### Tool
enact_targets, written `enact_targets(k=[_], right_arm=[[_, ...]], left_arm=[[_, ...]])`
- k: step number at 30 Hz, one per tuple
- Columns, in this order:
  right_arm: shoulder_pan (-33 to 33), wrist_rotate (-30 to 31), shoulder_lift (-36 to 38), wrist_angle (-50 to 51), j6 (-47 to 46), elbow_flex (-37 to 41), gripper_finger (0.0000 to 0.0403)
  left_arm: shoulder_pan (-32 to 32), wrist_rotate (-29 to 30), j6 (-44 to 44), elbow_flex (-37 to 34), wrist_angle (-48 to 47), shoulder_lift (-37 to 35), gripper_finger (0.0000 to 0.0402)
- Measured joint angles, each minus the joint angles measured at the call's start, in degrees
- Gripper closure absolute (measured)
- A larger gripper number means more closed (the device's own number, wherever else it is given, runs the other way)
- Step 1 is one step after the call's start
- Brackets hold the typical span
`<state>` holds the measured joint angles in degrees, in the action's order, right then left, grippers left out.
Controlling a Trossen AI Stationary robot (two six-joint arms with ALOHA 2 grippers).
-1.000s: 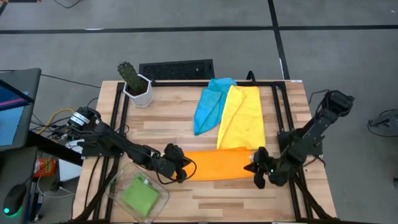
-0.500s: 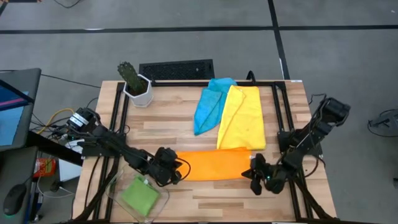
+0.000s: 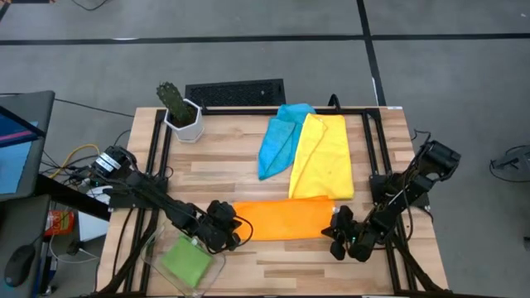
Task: Fold microfiber towels
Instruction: Fold the orange microfiber towel
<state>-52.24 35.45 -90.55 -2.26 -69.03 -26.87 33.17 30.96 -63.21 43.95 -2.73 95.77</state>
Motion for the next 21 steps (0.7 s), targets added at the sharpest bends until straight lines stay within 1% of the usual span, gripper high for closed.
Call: enact_targets(k=[5,8,11,16,21], right_arm=[[0.7,-0.8,0.0,-1.2,-0.2,0.0,0.0381],[0.6,-0.9,0.8,-1.2,-0.2,0.0,0.0375],[0.6,-0.6,2.2,-1.2,-0.1,0.0,0.0378],[1.0,2.2,5.2,-1.2,1.5,0.0,0.0389],[1.4,5.6,7.8,-2.6,3.3,0.0,0.0381]], left_arm=[[-0.1,-3.0,-0.1,0.7,0.5,4.3,0.0401],[-0.2,-5.2,0.2,1.1,0.5,4.8,0.0401],[-0.1,-6.9,0.9,1.2,-0.9,5.0,0.0401],[-0.2,-8.2,-2.3,1.4,-6.3,4.7,0.0402],[-0.2,-8.2,-4.0,1.4,-7.2,4.8,0.0402]])
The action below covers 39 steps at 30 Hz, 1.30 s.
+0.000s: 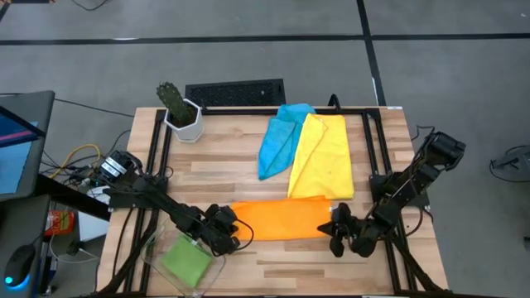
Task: Fold microfiber towels
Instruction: Fold the orange microfiber towel
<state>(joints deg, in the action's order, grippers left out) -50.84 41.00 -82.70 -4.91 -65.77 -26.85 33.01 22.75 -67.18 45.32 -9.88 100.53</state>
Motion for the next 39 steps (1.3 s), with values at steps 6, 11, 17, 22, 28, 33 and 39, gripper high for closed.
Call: enact_targets(k=[6,11,17,22,28,33,39], right_arm=[[-0.1,0.6,-4.9,-5.7,1.9,0.0,0.039],[-1.0,-1.4,-11.8,-8.2,-1.4,0.0,0.0386],[-1.1,-0.5,-15.1,-8.8,-6.4,-0.3,0.0376],[2.4,0.1,-12.6,-5.3,-1.3,0.0,0.0388],[7.4,1.9,-6.9,-1.3,2.4,0.0,0.0379],[7.6,3.5,-0.8,-1.5,9.3,0.0,0.0382],[3.9,4.0,2.6,-2.3,9.2,0.0,0.0388]], left_arm=[[-1.0,0.5,0.0,-0.1,0.3,0.1,0.0402],[-3.2,0.7,0.1,-0.2,0.2,0.1,0.0402],[-5.1,0.2,2.9,-0.2,0.2,0.2,0.0402],[-7.9,-1.6,8.1,-0.2,0.2,0.2,0.0402],[-11.2,-1.9,11.1,-0.5,-0.9,-2.7,0.0401],[-12.6,-0.7,14.0,-0.5,-4.1,-9.2,0.0401],[-11.8,1.6,12.1,-0.5,-2.7,-13.1,0.0401]])
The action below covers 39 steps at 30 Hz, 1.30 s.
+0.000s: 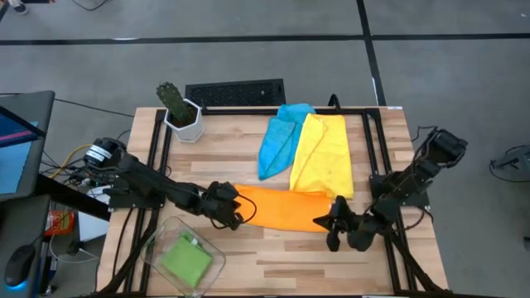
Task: Fold microfiber towels
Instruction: Fold the orange microfiber towel
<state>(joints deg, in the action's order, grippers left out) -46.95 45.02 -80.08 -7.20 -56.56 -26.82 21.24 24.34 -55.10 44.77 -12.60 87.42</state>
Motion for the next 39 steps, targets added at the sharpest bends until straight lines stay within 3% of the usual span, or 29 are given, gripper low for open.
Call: enact_targets(k=[4,7,13,20,27,33,36,39], right_arm=[[0.9,1.3,-1.5,-7.1,4.1,-0.1,0.0382],[2.9,0.1,-5.8,-12.7,6.1,-0.1,0.0386],[5.1,-1.5,-14.1,-21.4,6.8,-0.1,0.0387],[3.8,-3.9,-22.5,-23.6,-1.4,-0.1,0.0386],[2.6,-3.7,-22.5,-25.3,-2.1,-0.1,0.0384],[5.7,-3.4,-14.5,-26.9,12.6,-2.8,0.039],[8.5,-7.9,-15.1,-26.6,21.5,-5.4,0.0393],[11.8,-12.6,-18.9,-26.6,24.4,-7.4,0.0387]], left_arm=[[2.9,2.1,4.5,0.3,16.4,2.4,0.0401],[4.1,2.3,6.7,0.2,21.3,6.3,0.0401],[4.1,3.0,5.3,0.1,20.7,11.8,0.0401],[4.1,2.7,4.8,0.2,19.1,14.1,0.0401],[4.2,1.0,4.6,0.2,17.0,14.1,0.0401],[4.3,2.5,3.4,0.2,15.9,14.0,0.0401],[4.3,3.2,3.4,0.2,16.0,14.0,0.0401],[4.3,3.4,3.2,0.2,16.1,14.0,0.0401]])
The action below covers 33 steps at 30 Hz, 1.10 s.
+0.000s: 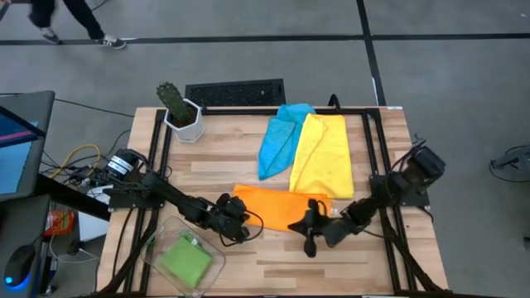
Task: Fold microfiber towels
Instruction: Fold the orange microfiber towel
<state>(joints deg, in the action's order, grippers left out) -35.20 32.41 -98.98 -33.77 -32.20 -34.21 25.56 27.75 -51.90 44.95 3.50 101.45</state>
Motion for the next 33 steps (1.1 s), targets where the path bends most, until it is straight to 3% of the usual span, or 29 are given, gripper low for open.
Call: enact_targets(k=[7,12,19,26,33], right_arm=[[2.7,-6.6,-12.0,-3.1,0.1,-3.3,0.039],[1.8,-5.4,-15.6,-4.3,-5.3,-3.7,0.0392],[-0.5,-4.7,-5.9,2.0,-5.2,-3.0,0.0388],[-8.1,6.6,5.1,13.4,-9.7,-0.5,0.0389],[-15.9,8.3,-0.3,22.9,-26.7,-0.1,0.0389]], left_arm=[[0.0,0.0,-1.4,0.0,0.1,0.0,0.0401],[0.0,-0.3,-1.4,0.0,0.2,0.0,0.0401],[-0.1,-1.2,-1.3,0.0,0.3,-0.1,0.0401],[-0.1,-2.0,-1.0,0.1,0.3,-0.1,0.0401],[-0.1,-2.0,-0.8,0.1,-0.3,-0.1,0.0401]])
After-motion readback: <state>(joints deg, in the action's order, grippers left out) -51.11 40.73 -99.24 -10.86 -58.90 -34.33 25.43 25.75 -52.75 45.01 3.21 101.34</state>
